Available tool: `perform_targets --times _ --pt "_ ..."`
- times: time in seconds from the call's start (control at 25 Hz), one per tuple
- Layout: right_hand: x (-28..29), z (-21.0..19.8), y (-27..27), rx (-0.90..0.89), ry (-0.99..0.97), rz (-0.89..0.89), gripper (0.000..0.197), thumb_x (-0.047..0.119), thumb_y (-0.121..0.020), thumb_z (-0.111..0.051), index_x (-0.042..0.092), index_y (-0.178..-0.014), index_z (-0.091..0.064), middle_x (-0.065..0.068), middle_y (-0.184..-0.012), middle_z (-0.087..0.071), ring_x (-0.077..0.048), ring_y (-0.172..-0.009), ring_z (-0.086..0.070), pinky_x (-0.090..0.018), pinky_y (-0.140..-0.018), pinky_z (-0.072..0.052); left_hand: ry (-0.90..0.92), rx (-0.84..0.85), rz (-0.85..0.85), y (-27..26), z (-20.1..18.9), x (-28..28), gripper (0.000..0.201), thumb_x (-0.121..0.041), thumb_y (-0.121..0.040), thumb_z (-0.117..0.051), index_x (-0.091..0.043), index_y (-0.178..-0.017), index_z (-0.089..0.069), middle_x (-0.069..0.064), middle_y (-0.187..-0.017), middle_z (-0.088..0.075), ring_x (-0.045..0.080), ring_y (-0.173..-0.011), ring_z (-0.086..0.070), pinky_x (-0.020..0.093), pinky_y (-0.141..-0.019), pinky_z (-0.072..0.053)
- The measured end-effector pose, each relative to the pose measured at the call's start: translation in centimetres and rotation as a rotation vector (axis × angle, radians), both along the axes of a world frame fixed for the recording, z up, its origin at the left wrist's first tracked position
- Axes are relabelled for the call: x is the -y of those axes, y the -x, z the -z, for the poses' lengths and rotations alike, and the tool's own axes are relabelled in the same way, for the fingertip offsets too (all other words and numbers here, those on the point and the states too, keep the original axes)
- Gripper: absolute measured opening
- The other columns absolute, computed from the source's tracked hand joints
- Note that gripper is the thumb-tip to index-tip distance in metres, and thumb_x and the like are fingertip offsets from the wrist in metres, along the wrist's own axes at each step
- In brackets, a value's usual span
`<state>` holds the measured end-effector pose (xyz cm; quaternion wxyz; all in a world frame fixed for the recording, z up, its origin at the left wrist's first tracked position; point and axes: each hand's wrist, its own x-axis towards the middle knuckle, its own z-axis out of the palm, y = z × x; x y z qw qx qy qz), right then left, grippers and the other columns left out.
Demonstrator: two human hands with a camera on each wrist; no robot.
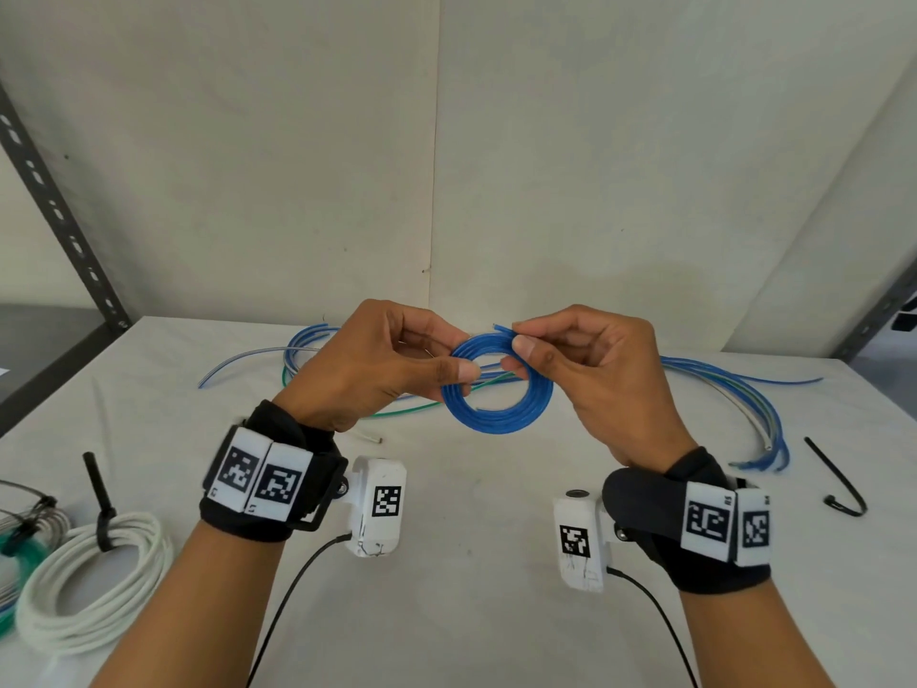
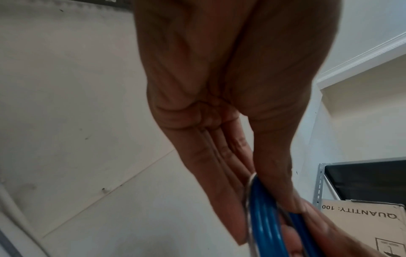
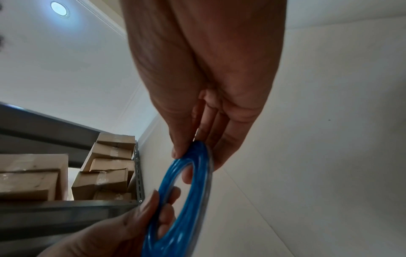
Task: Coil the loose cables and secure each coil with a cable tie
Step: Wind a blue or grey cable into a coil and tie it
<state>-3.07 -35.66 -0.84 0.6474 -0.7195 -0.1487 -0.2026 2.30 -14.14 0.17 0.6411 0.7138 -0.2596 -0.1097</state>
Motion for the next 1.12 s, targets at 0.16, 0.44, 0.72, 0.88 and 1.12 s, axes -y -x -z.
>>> perform_targets --times 0.16,0.44,0.72,0.88,1.12 --pt "-0.4 0.0 0.0 0.059 -0.046 0.115 0.011 -0.002 -0.088 -0.07 0.003 -0.098 -0.073 -0.008 -0.092 -0.078 -0.022 -0.078 -0.077 -0.026 -0.074 -0.06 0.081 -0.022 -0.012 0.2 0.2 1.2 0.024 -0.007 -0.09 -0.069 -0.001 -0.113 -0.069 0.015 -0.084 -0.074 0.022 -0.073 -0.072 0.032 -0.073 -0.061" --pt "-1.8 0.7 0.0 0.1 -0.02 0.14 0.011 0.0 -0.09 -0.07 0.005 -0.1 -0.073 -0.006 -0.09 -0.078 -0.018 -0.079 -0.077 -0.023 -0.075 -0.058 0.373 -0.339 -0.165 1.8 0.0 5.0 0.028 -0.033 -0.104 -0.043 -0.012 -0.091 -0.055 -0.005 -0.058 -0.031 0.011 -0.048 -0.022 0.027 -0.052 -0.03" --pt "-1.8 1.0 0.1 0.127 0.1 0.127 0.013 0.005 -0.092 -0.069 0.01 -0.104 -0.073 -0.005 -0.095 -0.077 -0.016 -0.086 -0.076 -0.03 -0.081 -0.06 0.236 -0.192 -0.19 1.5 0.7 5.1 0.035 -0.03 -0.104 -0.053 -0.016 -0.071 -0.056 -0.007 -0.056 -0.038 0.007 -0.047 -0.034 0.025 -0.051 -0.035" --pt "-1.8 0.8 -0.2 0.104 0.046 0.084 0.012 0.001 -0.091 -0.069 0.006 -0.102 -0.072 -0.009 -0.095 -0.077 -0.02 -0.084 -0.077 -0.029 -0.08 -0.06 0.216 -0.162 -0.205 1.2 0.9 4.9 0.043 -0.028 -0.105 -0.049 -0.018 -0.063 -0.054 -0.004 -0.058 -0.037 0.008 -0.046 -0.031 0.025 -0.048 -0.034" --pt "1.4 0.6 0.5 -0.101 0.047 0.054 0.009 -0.003 -0.089 -0.07 0.001 -0.097 -0.069 -0.005 -0.088 -0.077 -0.02 -0.077 -0.076 -0.03 -0.075 -0.061 0.118 -0.181 -0.208 1.3 2.1 7.8 0.043 -0.028 -0.101 -0.049 -0.017 -0.06 -0.046 -0.003 -0.054 -0.029 0.013 -0.046 -0.027 0.027 -0.047 -0.033"
